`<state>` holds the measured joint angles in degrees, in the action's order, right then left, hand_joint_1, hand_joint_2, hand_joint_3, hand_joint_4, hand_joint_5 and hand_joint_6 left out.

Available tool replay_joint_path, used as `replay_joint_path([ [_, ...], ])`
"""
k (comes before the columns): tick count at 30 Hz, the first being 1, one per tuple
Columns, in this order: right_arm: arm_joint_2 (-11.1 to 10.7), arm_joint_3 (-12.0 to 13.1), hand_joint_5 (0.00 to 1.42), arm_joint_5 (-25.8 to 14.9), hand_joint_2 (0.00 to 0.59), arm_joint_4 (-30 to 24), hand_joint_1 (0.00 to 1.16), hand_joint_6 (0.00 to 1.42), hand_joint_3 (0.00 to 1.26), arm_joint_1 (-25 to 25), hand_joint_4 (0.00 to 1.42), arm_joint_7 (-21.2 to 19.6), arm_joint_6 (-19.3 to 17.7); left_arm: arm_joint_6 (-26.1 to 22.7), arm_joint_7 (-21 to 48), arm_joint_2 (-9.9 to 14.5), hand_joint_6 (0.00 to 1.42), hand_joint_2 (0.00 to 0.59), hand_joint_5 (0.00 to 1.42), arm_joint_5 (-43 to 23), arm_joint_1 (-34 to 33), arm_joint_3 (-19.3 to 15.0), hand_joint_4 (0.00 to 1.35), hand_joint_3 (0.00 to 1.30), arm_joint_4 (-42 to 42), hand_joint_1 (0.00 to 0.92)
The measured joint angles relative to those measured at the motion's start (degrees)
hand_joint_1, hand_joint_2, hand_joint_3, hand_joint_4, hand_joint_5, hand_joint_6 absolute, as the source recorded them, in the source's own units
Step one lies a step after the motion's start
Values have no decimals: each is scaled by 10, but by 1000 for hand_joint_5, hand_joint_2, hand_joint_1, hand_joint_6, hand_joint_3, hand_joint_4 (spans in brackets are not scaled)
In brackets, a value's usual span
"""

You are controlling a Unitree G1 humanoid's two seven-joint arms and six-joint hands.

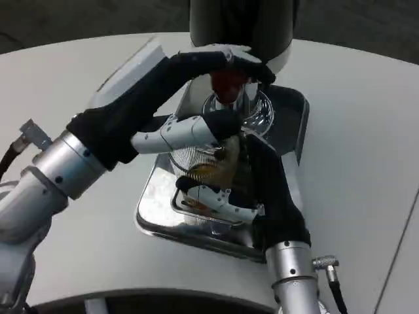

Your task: Grasp the cup under the faucet to collect the drink, then remove the cup.

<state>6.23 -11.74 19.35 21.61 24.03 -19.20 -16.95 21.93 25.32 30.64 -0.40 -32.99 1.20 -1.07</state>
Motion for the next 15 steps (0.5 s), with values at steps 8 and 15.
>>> replay_joint_path([
  [8,-1,-1,626,10,145,-10,936,499,509,-8,564,-2,0,-45,9,-13,77,60,141,-51,15,-6,70,248,11,0],
  [15,-6,2,636,14,144,-19,939,505,521,-15,580,-3,0,-72,20,-24,74,60,126,-89,28,-12,55,244,26,0],
])
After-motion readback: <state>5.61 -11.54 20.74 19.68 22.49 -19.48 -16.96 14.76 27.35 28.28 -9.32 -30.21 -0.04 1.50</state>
